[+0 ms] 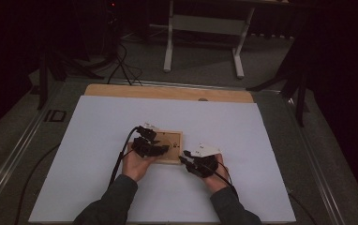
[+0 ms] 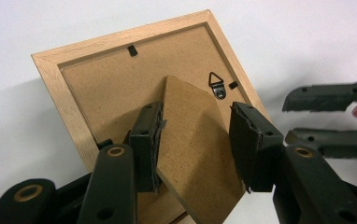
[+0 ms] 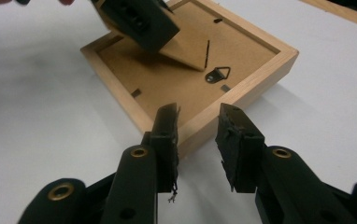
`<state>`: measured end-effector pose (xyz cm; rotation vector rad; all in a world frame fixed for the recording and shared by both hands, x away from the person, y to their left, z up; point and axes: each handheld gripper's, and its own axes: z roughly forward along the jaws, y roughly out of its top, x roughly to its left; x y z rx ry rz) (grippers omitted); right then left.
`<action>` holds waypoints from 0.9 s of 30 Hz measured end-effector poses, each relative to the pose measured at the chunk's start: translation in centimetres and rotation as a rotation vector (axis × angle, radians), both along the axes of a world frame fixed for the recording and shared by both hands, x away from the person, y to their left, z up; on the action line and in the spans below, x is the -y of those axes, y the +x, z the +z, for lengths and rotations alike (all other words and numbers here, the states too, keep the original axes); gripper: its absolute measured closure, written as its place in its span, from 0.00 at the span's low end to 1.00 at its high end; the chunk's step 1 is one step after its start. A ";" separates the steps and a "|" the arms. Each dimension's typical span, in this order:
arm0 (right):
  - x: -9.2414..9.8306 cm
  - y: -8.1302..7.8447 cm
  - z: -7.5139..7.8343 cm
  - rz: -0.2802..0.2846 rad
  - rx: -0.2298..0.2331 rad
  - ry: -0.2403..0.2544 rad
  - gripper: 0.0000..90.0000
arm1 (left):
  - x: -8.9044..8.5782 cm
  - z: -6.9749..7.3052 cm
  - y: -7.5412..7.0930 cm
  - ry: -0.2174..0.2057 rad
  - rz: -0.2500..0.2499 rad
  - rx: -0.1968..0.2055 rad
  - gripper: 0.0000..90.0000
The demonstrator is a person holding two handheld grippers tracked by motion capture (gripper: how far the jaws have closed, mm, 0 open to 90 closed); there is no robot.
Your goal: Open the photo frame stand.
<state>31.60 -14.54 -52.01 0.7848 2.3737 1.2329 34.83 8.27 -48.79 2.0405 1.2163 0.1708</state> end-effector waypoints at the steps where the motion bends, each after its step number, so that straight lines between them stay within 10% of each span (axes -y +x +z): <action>1: 0.1 0.0 0.1 -0.004 -0.002 0.005 0.75 | 0.1 0.1 -0.1 0.005 -0.001 0.008 0.63; 27: 1.1 0.9 2.5 -0.042 -0.007 0.055 0.66 | 0.1 -0.3 -4.1 0.057 -0.011 0.218 0.63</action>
